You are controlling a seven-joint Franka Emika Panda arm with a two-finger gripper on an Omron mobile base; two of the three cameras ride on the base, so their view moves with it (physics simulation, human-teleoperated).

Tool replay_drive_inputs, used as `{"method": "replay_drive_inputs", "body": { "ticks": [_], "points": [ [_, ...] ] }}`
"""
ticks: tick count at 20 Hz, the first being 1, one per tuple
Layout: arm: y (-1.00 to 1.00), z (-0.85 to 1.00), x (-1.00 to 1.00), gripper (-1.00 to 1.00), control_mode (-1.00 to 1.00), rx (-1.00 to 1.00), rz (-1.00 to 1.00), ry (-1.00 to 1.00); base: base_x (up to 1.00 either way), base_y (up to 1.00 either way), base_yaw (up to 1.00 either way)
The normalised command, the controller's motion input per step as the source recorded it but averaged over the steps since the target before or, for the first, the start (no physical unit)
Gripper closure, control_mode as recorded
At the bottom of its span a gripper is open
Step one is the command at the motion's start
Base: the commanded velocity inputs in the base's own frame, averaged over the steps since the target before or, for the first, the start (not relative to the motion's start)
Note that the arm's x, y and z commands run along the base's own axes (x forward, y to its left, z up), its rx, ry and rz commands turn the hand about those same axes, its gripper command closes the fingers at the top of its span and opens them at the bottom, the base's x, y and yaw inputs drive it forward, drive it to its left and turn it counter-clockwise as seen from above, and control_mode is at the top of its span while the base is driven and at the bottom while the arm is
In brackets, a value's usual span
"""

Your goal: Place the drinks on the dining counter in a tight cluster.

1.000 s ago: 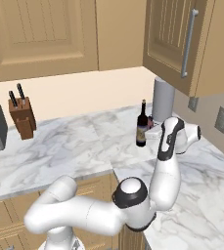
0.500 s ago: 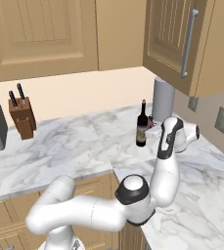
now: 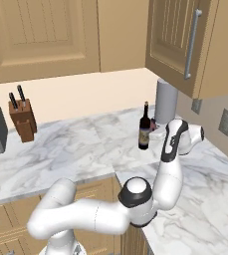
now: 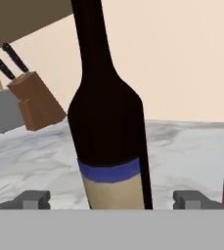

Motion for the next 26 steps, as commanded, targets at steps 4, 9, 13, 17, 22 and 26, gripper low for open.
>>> {"method": "replay_drive_inputs", "body": {
  "ticks": [4, 9, 13, 17, 22, 26],
  "points": [
    [0.07, -0.02, 0.0, -1.0, -1.0, 0.0, 0.05, 0.0, 0.0, 0.0, 0.0],
    [0.14, -0.05, 0.0, -1.0, -1.0, 0.0, 0.02, 0.0, 0.0, 0.0, 0.0],
    [0.18, -0.05, 0.0, -1.0, -1.0, 0.0, 0.0, 0.0, 0.0, 0.0, 0.0],
    [0.18, -0.01, 0.0, -1.0, -1.0, 0.0, 0.0, 0.0, 0.0, 0.0, 0.0],
    [0.17, 0.0, 0.0, -1.0, -1.0, 0.0, 0.0, 0.0, 0.0, 0.0, 0.0],
    [0.28, 0.0, 0.0, -1.0, -1.0, 0.0, 0.0, 0.0, 0.0, 0.0, 0.0]
  ]
}}
